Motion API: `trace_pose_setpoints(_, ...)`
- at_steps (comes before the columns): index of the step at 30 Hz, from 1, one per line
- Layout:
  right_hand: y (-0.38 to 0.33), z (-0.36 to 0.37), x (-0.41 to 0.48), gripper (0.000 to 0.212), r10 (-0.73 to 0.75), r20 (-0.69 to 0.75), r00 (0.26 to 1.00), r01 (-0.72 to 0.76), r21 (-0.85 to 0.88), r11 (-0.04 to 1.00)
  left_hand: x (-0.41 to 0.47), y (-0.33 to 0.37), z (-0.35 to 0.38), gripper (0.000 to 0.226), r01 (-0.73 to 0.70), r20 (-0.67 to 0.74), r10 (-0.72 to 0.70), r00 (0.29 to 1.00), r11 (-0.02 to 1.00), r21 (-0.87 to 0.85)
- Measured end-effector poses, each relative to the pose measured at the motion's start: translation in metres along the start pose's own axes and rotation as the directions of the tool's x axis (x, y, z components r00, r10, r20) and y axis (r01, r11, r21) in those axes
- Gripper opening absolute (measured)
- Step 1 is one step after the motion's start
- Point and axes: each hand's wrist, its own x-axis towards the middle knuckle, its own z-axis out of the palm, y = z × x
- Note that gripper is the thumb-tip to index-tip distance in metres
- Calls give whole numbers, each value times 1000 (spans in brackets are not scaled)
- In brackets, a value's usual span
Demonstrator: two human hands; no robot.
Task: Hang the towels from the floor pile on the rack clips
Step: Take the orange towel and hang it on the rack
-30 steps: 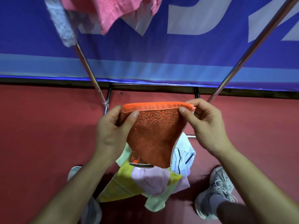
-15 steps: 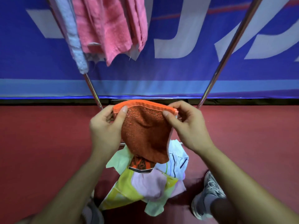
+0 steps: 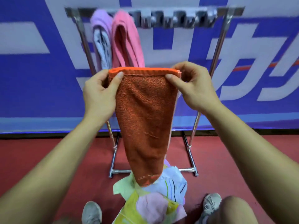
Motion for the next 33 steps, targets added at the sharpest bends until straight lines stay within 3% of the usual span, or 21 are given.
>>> trace_pose_setpoints(4,-25,-13,15,7,37,-9,999,-37,5,999,15,25,-10,35,-22,7,22,1000,998,56)
trace_pose_setpoints(8,-24,-8,6,13,187,6,982,-187,48,981,2,20,-10,46,26,0,-26,1000,995,100)
trace_pose_setpoints(13,-25,-4,-6,20,384,107,917,-395,127,910,-16,6,2,35,268,-48,-268,962,963,8)
trace_pose_setpoints(18,-34,4,-15,18,468,93,879,-477,224,850,-27,11,17,39,378,-122,-373,920,925,28)
trace_pose_setpoints(23,-42,21,-28,12,468,38,883,-465,220,858,-50,33,40,45,448,60,-446,893,867,-218)
trace_pose_setpoints(31,-57,29,-50,16,347,-18,938,-346,36,937,-80,55,41,40,339,103,-328,939,931,-133)
trace_pose_setpoints(33,-61,28,-52,14,330,-10,944,-330,31,943,-82,60,38,37,364,155,-337,929,907,-209)
